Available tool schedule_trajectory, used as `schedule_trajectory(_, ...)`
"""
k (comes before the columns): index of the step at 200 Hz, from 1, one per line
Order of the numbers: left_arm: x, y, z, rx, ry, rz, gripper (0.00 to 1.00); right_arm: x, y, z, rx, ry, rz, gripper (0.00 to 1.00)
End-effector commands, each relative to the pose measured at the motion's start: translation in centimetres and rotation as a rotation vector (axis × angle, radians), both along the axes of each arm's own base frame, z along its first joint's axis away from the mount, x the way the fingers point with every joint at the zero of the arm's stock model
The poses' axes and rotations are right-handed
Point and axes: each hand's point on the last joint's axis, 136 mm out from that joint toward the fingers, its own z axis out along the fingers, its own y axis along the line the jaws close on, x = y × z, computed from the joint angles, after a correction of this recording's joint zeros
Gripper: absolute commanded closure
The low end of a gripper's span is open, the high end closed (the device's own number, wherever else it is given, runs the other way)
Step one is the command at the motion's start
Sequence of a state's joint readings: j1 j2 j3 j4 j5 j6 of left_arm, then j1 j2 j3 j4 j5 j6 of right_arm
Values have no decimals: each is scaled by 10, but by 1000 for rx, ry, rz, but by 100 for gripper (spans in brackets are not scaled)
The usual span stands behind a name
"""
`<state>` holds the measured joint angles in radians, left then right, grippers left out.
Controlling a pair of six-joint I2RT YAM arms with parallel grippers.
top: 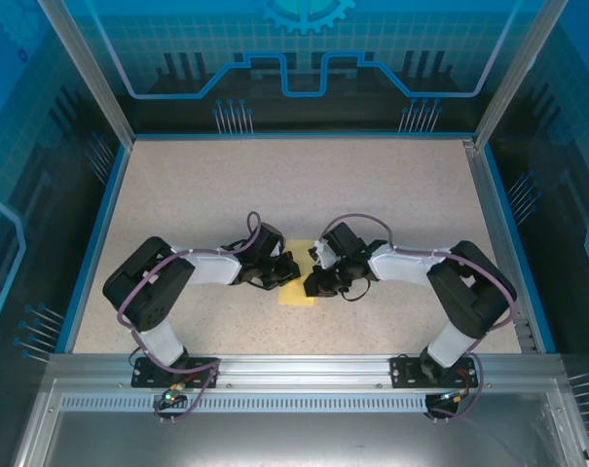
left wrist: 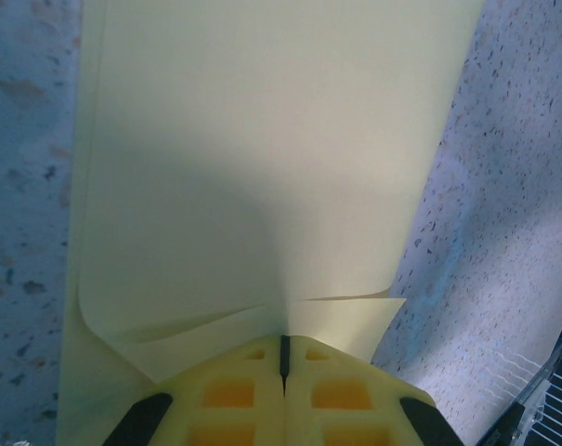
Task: Fold a paper plane with a square sheet of paper (pick it up from the middle)
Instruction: Fold the triangle a second time at the center of the table.
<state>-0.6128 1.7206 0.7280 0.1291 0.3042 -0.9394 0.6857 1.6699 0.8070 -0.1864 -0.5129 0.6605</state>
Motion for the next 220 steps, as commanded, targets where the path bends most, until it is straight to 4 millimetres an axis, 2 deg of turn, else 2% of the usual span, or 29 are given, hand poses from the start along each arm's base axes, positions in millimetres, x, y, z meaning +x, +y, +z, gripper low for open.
schedule_trajectory(1, -17, 17, -26, 106, 70, -7, 100, -4, 1, -22, -44, 60, -10, 90)
schedule_trajectory(27, -16, 16, -24, 99, 61, -12, 100, -16, -17, -52, -137, 117, -15, 91)
schedule_trajectory(46, -14, 14, -19, 90, 41, -18, 100, -26, -28, -64, -178, 147, -20, 92)
schedule_trajectory(60, -11, 12, -12, 81, 20, -23, 100, -29, -29, -66, -174, 154, -23, 93)
schedule_trajectory(101, -4, 3, 15, 16, -40, -32, 85, -26, -28, -63, -168, 147, -27, 94)
schedule_trajectory(121, -5, 1, 24, -11, -44, -30, 83, -24, -27, -62, -169, 142, -30, 94)
schedule_trajectory(148, -11, 0, 21, -46, -26, -23, 84, -23, -26, -61, -167, 138, -32, 94)
schedule_trajectory(169, -11, -9, 17, -90, -8, -44, 85, -23, -26, -60, -168, 136, -34, 94)
schedule_trajectory(193, -12, -15, 6, -113, 18, -50, 87, -23, -28, -62, -176, 141, -35, 94)
schedule_trajectory(220, -15, 1, -16, -27, 46, -1, 90, -25, -33, -65, -202, 145, -35, 96)
